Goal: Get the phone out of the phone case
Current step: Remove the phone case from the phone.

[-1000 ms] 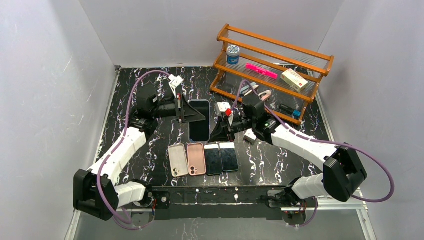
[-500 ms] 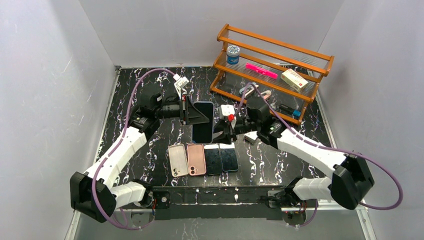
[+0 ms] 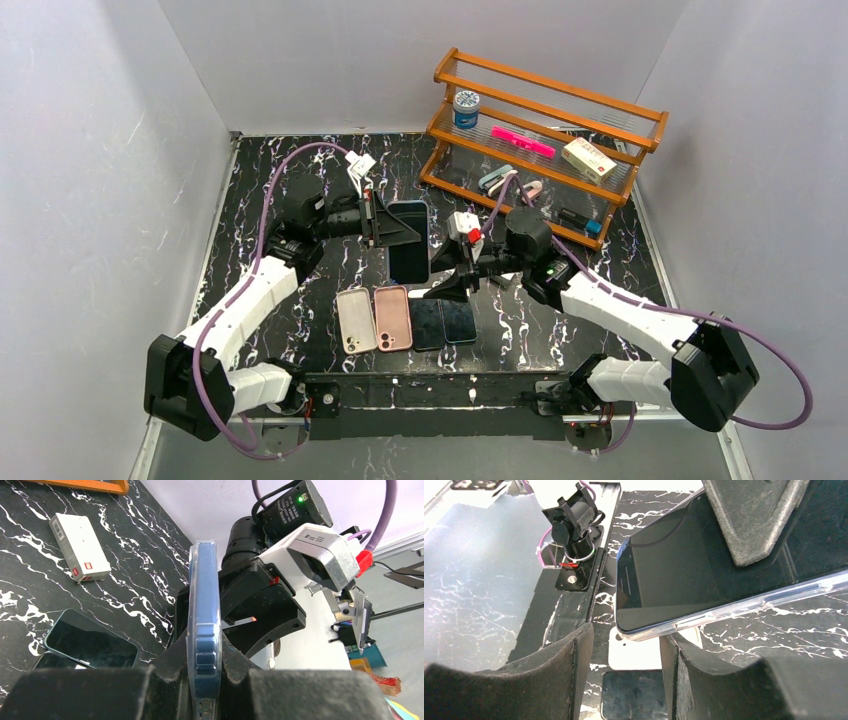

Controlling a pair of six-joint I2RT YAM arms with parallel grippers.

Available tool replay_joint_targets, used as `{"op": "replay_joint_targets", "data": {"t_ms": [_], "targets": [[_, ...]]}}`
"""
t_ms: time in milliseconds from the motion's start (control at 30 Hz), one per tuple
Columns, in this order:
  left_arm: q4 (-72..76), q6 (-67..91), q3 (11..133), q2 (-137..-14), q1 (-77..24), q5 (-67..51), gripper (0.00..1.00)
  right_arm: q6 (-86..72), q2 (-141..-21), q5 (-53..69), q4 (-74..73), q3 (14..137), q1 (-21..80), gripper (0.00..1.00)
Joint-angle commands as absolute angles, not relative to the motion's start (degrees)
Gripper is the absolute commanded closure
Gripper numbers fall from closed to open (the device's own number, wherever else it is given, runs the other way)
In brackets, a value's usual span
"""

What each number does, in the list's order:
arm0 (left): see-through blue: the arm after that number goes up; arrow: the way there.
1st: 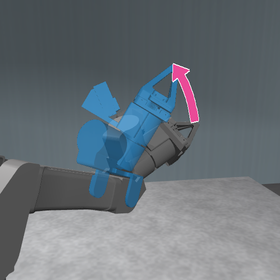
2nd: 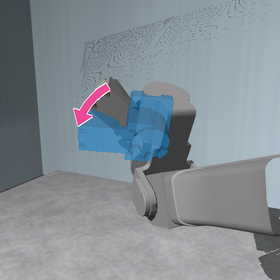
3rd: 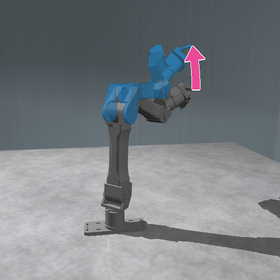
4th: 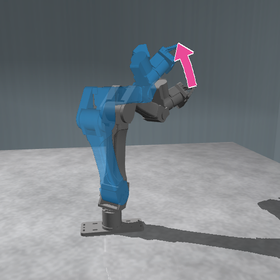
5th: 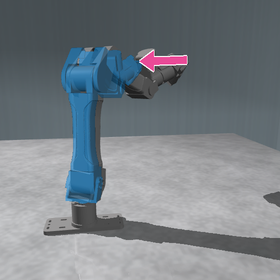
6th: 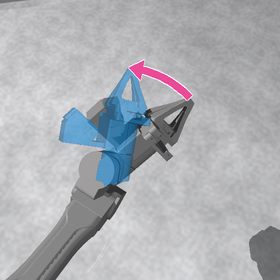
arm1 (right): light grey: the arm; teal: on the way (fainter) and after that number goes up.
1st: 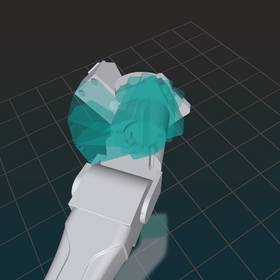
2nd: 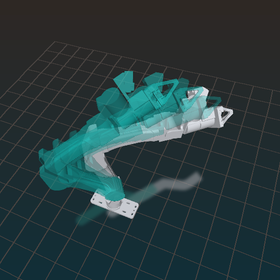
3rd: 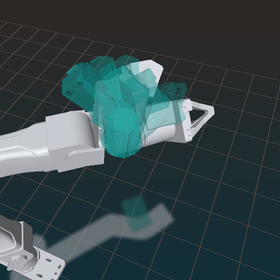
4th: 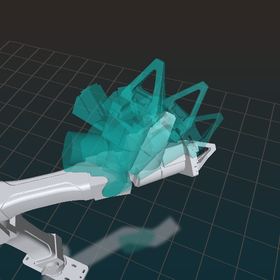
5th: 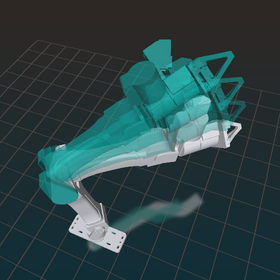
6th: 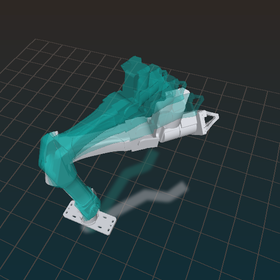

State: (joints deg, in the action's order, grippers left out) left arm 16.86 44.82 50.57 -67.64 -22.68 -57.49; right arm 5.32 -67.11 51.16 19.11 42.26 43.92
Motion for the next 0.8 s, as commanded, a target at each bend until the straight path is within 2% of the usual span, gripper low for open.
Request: {"op": "replay_joint_targets", "data": {"t_ms": [0,133,267,567,767], "targets": [[23.28,48.42,50.13,-66.15,-22.77,-59.06,1.0,-0.17,-68.57,52.73,27.15,42.7,44.15,0.43],[23.36,48.16,49.7,-65.68,-22.76,-59.36,1.0,-0.53,-68.7,52.71,26.98,43.07,44.13,0.47],[23.38,48.11,49.65,-65.66,-22.77,-59.98,1.0,-0.09,-68.6,52.09,26.58,42.97,44.12,0.56],[25.9,51.59,46.32,-64.19,-22.86,-61.43,1.0,1.41,-69.64,50.14,27.98,42.52,44.12,0.84],[27.73,54.09,43.95,-62.2,-25.97,-61.17,1.0,1.06,-71.14,46.34,29.17,43.93,44.13,0.98]]}}
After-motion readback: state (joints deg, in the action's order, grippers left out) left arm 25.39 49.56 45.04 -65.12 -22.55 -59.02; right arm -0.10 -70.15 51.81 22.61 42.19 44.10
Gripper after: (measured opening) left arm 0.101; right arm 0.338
